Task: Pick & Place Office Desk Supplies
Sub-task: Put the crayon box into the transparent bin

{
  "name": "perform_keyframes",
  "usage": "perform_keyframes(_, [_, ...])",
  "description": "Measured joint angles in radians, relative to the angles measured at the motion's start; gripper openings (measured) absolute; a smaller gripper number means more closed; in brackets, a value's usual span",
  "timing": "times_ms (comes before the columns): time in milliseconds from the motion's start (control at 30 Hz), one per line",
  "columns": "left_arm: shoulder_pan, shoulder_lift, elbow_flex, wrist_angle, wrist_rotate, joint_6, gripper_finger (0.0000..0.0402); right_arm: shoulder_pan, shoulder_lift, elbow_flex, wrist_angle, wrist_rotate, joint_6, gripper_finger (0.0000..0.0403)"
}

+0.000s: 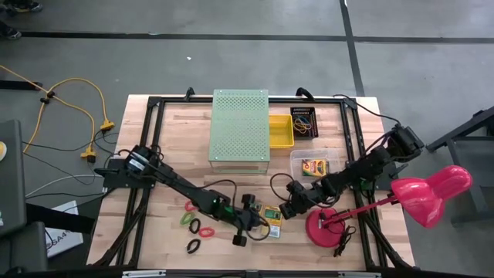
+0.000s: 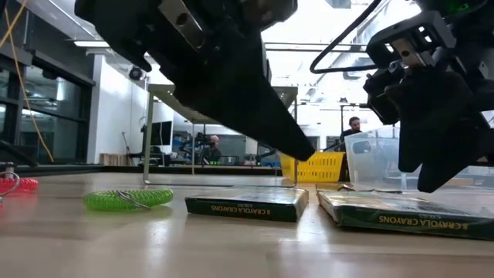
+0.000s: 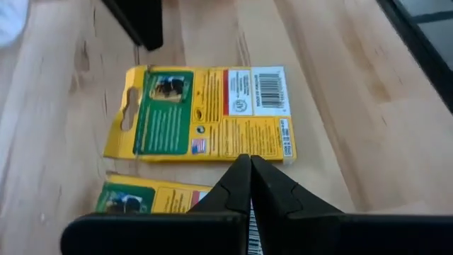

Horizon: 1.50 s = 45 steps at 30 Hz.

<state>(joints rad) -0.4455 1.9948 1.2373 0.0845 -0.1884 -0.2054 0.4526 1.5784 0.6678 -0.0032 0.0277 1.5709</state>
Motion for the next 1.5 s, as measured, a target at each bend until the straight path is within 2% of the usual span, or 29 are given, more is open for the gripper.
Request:
perform_keyframes(200, [0.005, 0.047, 0.000, 0.005, -0.001, -0.024, 0.0001, -0.001, 0.000, 0.000, 0.000, 0.001, -0.005, 0.0129])
perform_keyframes(600, [0.019, 0.070, 0.000, 0.056, -0.004, 0.003, 0.0001, -0.001, 0.000, 0.000, 0.005, 0.023, -0.017, 0.0129])
perform_keyframes(867, [0.040, 0.086, 0.002, 0.062, 0.018, -0.033, 0.0001, 0.001, 0.000, -0.001, 0.016, 0.022, -0.016, 0.0129])
perform_keyframes(1367, [0.044, 0.093, 0.002, 0.064, 0.027, -0.035, 0.0001, 0.034, 0.000, -0.001, 0.014, 0.019, 0.040, 0.0129])
perform_keyframes(1500, [0.044, 0.093, 0.001, 0.067, 0.028, -0.035, 0.0001, 0.025, 0.059, 0.001, 0.041, -0.004, 0.036, 0.0129])
